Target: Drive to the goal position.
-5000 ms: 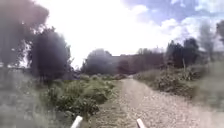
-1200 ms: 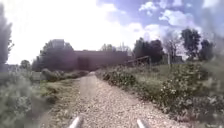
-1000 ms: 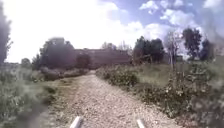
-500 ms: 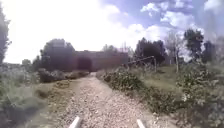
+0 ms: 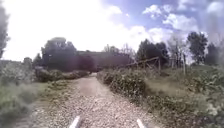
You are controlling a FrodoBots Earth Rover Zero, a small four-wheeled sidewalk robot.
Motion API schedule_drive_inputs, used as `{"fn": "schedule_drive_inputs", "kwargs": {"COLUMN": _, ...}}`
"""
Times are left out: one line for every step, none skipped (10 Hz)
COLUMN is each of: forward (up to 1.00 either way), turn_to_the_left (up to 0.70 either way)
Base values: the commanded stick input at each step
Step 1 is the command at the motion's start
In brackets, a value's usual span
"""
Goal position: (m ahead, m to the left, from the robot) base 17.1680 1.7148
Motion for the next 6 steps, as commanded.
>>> {"fn": "schedule_drive_inputs", "kwargs": {"forward": 0.70, "turn_to_the_left": 0.00}}
{"fn": "schedule_drive_inputs", "kwargs": {"forward": 0.70, "turn_to_the_left": 0.00}}
{"fn": "schedule_drive_inputs", "kwargs": {"forward": 0.70, "turn_to_the_left": 0.03}}
{"fn": "schedule_drive_inputs", "kwargs": {"forward": 0.70, "turn_to_the_left": 0.22}}
{"fn": "schedule_drive_inputs", "kwargs": {"forward": 0.70, "turn_to_the_left": 0.23}}
{"fn": "schedule_drive_inputs", "kwargs": {"forward": 0.70, "turn_to_the_left": 0.00}}
